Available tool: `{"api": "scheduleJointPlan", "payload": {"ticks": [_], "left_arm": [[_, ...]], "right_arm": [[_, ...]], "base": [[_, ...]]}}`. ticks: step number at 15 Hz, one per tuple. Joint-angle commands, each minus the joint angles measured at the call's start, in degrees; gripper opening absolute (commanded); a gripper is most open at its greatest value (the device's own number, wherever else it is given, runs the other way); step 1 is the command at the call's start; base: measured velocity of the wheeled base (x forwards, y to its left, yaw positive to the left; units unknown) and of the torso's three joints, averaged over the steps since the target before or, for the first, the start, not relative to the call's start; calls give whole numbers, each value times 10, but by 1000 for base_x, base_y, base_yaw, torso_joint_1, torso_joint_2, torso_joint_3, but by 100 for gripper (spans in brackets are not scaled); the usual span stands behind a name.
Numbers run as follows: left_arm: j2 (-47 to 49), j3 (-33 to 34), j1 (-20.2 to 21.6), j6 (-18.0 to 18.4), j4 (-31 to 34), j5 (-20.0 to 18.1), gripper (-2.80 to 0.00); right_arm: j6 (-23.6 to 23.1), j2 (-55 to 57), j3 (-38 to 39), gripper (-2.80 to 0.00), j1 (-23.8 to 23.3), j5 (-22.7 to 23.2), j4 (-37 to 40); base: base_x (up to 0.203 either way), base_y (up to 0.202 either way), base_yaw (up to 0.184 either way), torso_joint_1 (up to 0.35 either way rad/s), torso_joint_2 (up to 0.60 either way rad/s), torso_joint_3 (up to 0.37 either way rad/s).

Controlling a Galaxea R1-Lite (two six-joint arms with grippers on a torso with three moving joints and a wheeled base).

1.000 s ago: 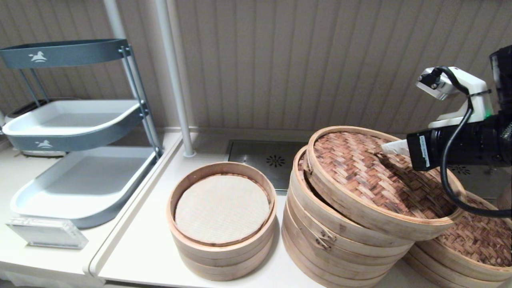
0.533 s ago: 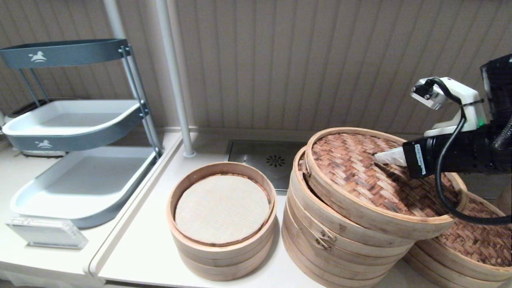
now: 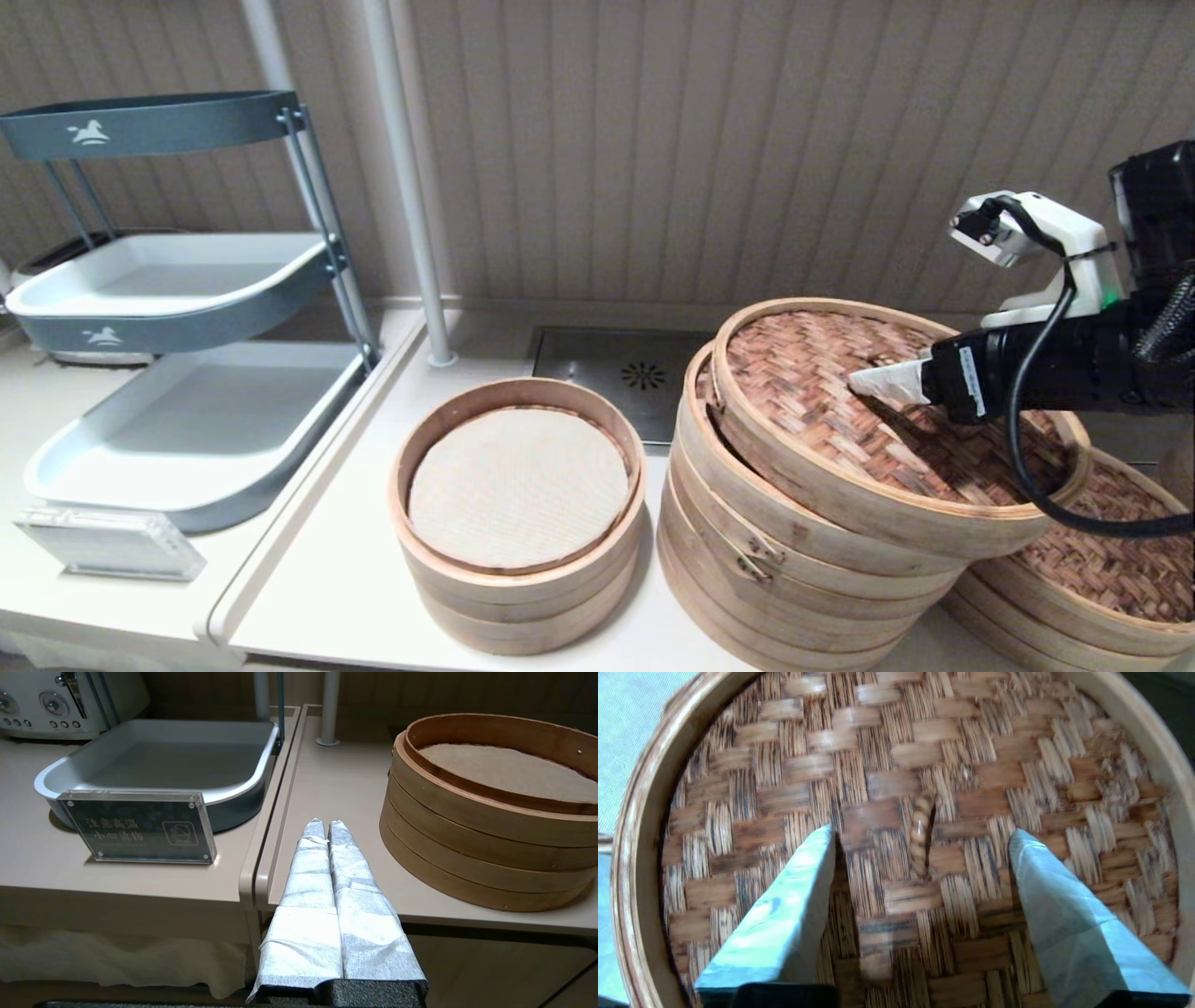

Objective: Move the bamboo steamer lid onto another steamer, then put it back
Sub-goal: Pick up the steamer

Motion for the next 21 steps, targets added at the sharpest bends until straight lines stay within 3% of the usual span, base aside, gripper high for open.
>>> {"api": "scheduleJointPlan", "payload": {"ticks": [1, 9, 10, 17, 21], "left_arm": [[-1, 14, 1, 0, 0, 1, -280], [-1, 14, 0, 0, 0, 0, -280], [-1, 14, 0, 0, 0, 1, -280], [-1, 14, 0, 0, 0, 0, -280], [-1, 14, 1, 0, 0, 1, -280]], "right_arm": [[-1, 4, 2, 0, -4, 0, -3], [-7, 9, 2, 0, -24, 0, -3], [-6, 9, 3, -280, -24, 0, -3], [-8, 8, 32, -280, -21, 5, -6], [-7, 10, 51, -280, -13, 6, -53]], "base": [[0, 0, 0, 0, 0, 0], [0, 0, 0, 0, 0, 0], [0, 0, 0, 0, 0, 0], [0, 0, 0, 0, 0, 0], [0, 0, 0, 0, 0, 0]]}}
